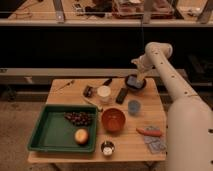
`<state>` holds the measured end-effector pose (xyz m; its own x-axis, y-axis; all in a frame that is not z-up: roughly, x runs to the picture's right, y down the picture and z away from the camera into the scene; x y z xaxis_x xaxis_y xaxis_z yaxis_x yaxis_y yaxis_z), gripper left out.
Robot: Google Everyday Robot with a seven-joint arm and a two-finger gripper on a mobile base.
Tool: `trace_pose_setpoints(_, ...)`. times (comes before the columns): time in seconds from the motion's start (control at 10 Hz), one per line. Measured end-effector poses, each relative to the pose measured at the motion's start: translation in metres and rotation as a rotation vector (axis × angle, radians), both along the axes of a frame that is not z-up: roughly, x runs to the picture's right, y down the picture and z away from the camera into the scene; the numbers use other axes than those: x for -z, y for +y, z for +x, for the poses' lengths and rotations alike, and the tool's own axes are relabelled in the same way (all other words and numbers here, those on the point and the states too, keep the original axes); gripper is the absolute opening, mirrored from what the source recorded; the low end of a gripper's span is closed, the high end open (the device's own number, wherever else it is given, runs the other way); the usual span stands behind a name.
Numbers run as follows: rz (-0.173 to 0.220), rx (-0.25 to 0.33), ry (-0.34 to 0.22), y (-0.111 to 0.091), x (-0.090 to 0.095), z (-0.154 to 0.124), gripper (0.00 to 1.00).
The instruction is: Wipe purple bowl with sponge
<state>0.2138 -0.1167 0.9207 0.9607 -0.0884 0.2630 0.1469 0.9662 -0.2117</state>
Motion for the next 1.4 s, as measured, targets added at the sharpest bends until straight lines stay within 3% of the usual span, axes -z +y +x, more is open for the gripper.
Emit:
trace_pose_setpoints(1.2, -0.001, 0.0, 0.001, -0.0002, 0.0001, 0.0002, 0.8)
trace_pose_setpoints(1.3, -0.006, -0.002, 0.001, 0.0003, 0.0002, 0.0005, 0.8)
trace_pose_setpoints(1.4, -0.039, -0.017, 0.0, 0.0052, -0.001, 0.0045, 0.8)
